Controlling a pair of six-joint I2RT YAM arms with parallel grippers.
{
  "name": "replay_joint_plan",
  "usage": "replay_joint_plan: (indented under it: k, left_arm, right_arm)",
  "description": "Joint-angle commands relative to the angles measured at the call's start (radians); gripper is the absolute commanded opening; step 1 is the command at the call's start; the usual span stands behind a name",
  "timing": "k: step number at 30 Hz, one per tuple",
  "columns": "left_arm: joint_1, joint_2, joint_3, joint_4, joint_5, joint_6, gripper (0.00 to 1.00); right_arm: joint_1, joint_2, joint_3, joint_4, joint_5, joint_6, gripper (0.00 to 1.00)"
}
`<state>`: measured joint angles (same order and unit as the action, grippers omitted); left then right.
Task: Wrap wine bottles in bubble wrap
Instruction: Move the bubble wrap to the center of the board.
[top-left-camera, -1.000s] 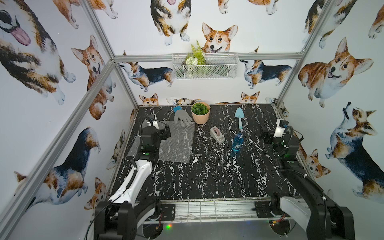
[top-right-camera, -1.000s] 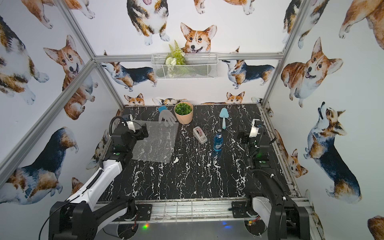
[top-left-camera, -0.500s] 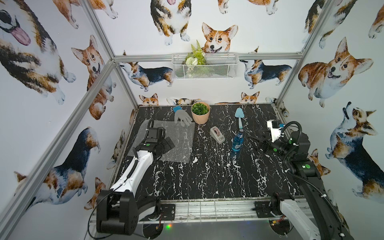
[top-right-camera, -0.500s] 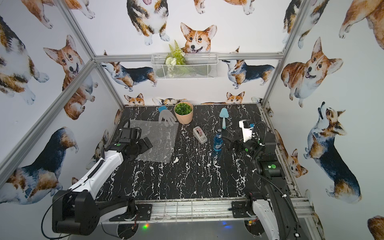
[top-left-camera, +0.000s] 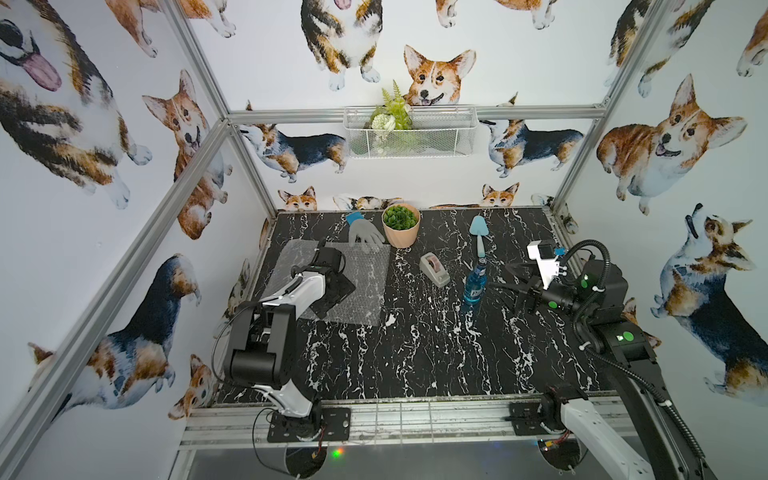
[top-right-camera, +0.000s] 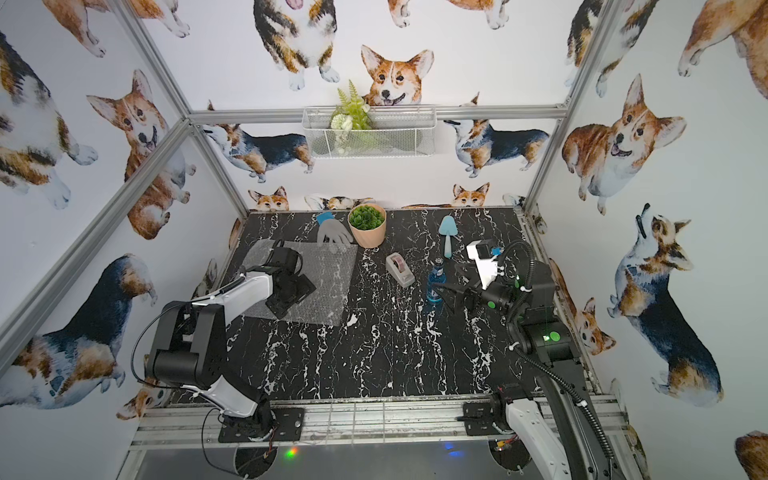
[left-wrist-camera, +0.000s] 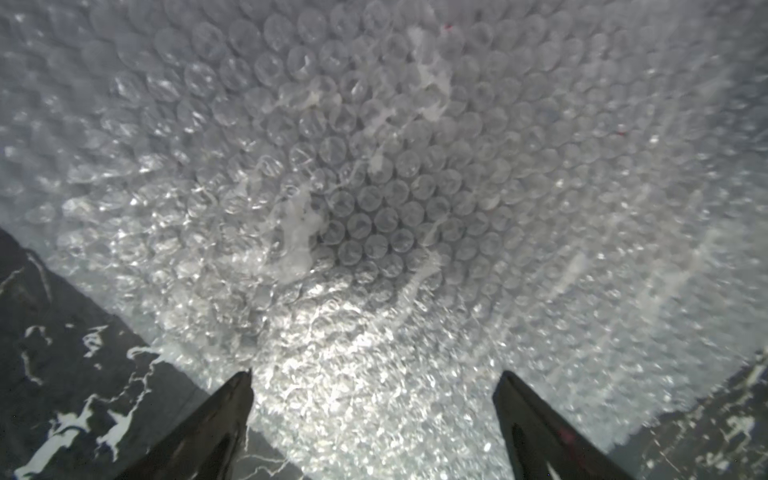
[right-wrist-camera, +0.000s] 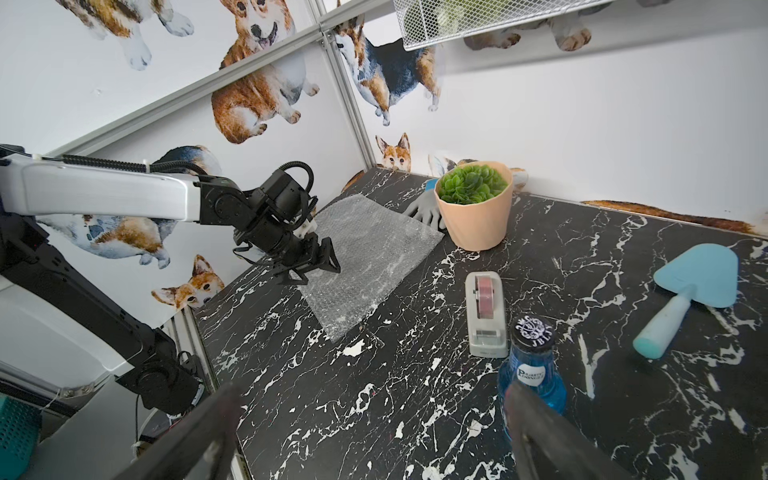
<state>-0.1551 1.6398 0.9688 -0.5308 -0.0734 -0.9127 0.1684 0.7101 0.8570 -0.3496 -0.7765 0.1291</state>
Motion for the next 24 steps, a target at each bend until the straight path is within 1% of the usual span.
replay_joint_plan:
  k: [1,4,7,11,13,17,19,20,24]
  left_arm:
    - [-0.012,0.058,0.000,-0.011,-0.020,-0.091,0.90]
    - [-0.020,0.084,-0.005,0.007,-0.019,-0.121,0.87]
    - [-0.037,0.103,0.017,-0.022,-0.053,-0.132,0.81]
    - [-0.038,0.140,0.009,-0.017,-0.042,-0.136,0.72]
    - [-0.041,0.152,0.007,-0.018,-0.044,-0.131,0.65]
    - [-0.043,0.144,0.020,-0.034,-0.062,-0.088,0.46]
    - [-0.043,0.144,0.027,-0.039,-0.049,-0.060,0.35]
    - [-0.043,0.146,0.025,-0.040,-0.046,-0.055,0.32]
    - [-0.054,0.107,0.030,-0.062,-0.075,0.005,0.14]
  right_arm:
    - [-0.001,0.012,0.019,-0.029,-0.017,-0.026,1.00]
    - [0.000,0.015,0.021,-0.042,-0.004,-0.038,1.00]
    - [0.000,0.024,0.030,-0.063,-0.008,-0.051,1.00]
    - [0.000,0.034,0.030,-0.050,-0.028,-0.041,1.00]
    - [0.000,0.039,0.031,-0.043,-0.033,-0.036,1.00]
    - [0.000,0.042,0.033,-0.049,-0.029,-0.043,1.00]
    - [0.000,0.041,0.031,-0.048,-0.023,-0.046,1.00]
    - [0.000,0.042,0.033,-0.048,-0.023,-0.047,1.00]
    - [0.000,0.043,0.042,-0.059,-0.011,-0.056,1.00]
